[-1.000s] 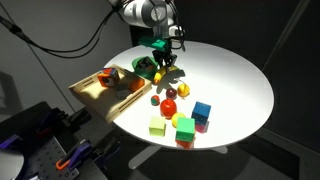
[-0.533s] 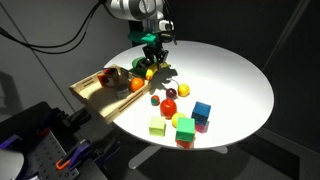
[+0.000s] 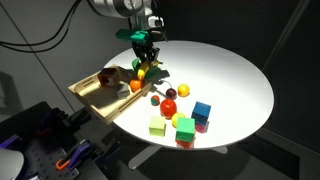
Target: Put the banana in the crate
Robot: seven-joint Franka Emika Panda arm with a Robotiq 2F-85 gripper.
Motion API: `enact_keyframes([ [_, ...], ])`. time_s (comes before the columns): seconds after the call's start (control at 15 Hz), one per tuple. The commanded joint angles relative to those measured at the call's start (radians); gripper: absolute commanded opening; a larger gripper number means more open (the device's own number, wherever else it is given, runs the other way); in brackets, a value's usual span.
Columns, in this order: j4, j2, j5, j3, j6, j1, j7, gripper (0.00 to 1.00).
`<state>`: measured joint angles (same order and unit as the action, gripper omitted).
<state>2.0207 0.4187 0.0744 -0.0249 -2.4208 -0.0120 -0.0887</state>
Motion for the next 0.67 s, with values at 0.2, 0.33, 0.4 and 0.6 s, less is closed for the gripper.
enact_keyframes([
  [0.2,0.104,-0.063,0.002,0.023,-0.100,0.006,-0.007,0.16],
  [0.33,0.069,-0.026,0.001,0.022,-0.082,0.006,0.000,0.16],
  [0.4,0.071,-0.026,0.001,0.023,-0.084,0.006,0.000,0.41],
  [0.6,0.071,-0.022,0.001,0.023,-0.084,0.006,0.000,0.41],
])
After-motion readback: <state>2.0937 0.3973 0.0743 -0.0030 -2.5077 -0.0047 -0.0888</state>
